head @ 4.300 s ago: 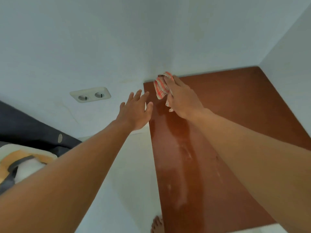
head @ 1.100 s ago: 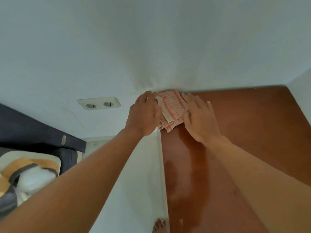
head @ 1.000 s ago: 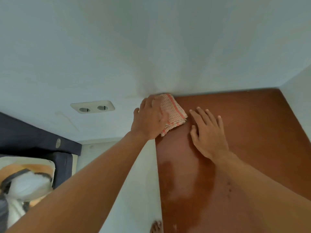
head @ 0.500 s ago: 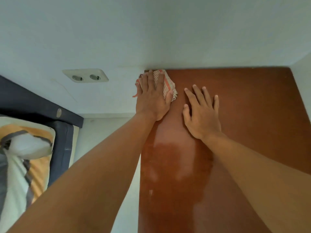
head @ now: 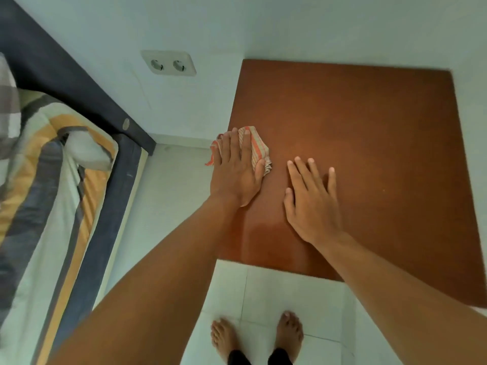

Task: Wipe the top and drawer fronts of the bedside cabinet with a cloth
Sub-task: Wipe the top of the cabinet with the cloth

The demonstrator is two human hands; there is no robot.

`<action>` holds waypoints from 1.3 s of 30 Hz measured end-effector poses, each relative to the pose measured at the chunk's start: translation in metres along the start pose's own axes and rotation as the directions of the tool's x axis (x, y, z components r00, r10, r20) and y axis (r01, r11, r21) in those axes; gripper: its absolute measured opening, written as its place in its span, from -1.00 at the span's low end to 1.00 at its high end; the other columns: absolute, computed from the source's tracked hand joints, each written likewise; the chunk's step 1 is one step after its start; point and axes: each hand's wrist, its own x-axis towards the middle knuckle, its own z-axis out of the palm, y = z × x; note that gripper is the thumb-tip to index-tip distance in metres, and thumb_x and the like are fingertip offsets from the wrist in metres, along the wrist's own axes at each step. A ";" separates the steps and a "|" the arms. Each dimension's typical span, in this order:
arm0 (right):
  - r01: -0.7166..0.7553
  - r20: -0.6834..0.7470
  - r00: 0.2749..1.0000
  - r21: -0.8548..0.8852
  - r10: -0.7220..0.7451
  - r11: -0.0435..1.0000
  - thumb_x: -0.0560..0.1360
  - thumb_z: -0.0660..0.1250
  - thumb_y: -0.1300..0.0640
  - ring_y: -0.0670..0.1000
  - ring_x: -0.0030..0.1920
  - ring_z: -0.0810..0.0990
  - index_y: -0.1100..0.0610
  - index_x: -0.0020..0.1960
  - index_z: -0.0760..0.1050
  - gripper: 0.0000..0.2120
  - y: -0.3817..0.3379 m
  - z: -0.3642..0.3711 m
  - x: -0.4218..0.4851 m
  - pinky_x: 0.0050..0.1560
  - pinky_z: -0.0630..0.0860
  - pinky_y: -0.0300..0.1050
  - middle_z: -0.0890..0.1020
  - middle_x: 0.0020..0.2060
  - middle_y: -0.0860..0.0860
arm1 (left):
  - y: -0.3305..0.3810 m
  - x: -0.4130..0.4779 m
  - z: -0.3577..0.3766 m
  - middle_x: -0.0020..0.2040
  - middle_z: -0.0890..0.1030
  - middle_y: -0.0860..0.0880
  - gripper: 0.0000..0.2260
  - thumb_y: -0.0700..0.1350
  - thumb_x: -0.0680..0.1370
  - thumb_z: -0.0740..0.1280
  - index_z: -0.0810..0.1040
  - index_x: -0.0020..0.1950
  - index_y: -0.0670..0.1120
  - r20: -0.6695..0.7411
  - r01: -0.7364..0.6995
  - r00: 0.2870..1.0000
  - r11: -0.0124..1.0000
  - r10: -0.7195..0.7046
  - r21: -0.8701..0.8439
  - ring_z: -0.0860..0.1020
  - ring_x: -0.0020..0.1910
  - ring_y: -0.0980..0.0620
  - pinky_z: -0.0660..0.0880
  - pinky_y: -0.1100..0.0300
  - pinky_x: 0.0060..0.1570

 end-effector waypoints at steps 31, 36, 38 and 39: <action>0.032 -0.067 0.997 -0.117 -0.041 0.993 0.63 0.04 0.04 0.17 0.59 0.29 0.20 0.59 0.28 -0.43 -0.039 -0.047 -0.194 0.55 0.12 0.37 0.38 0.56 0.12 | -0.044 -0.303 0.025 0.48 0.33 -0.28 -0.64 -0.22 0.68 0.11 0.40 0.44 -0.31 0.312 -0.365 0.913 0.867 0.263 0.340 0.34 0.48 -0.27 0.47 -0.10 0.25; 0.109 0.022 0.994 0.033 -0.109 0.994 0.62 0.20 0.13 0.12 0.55 0.37 0.14 0.59 0.30 -0.46 -0.047 -0.071 -0.222 0.54 0.24 0.29 0.43 0.52 0.08 | -0.017 -0.292 -0.037 0.49 0.37 -0.18 -0.59 -0.03 0.69 0.03 0.30 0.49 -0.17 0.084 -0.215 0.974 0.975 0.210 0.061 0.50 0.20 -0.26 0.50 -0.08 0.16; 0.084 0.044 0.995 0.179 -0.094 0.980 0.62 0.22 0.15 0.05 0.52 0.39 0.11 0.59 0.31 -0.47 -0.053 -0.083 -0.231 0.54 0.26 0.17 0.44 0.52 0.04 | 0.005 -0.283 -0.061 0.48 0.38 -0.18 -0.60 -0.03 0.69 0.10 0.31 0.49 -0.17 0.012 -0.268 0.963 0.963 0.268 -0.010 0.51 0.19 -0.30 0.48 -0.11 0.17; 0.057 0.044 0.996 0.266 -0.072 0.962 0.63 0.23 0.14 0.01 0.52 0.39 0.11 0.59 0.30 -0.47 -0.055 -0.088 -0.233 0.53 0.26 0.06 0.44 0.52 0.01 | 0.017 -0.280 -0.069 0.47 0.39 -0.17 -0.60 -0.04 0.68 0.13 0.32 0.49 -0.16 -0.010 -0.286 0.958 0.956 0.286 -0.067 0.52 0.20 -0.30 0.47 -0.11 0.17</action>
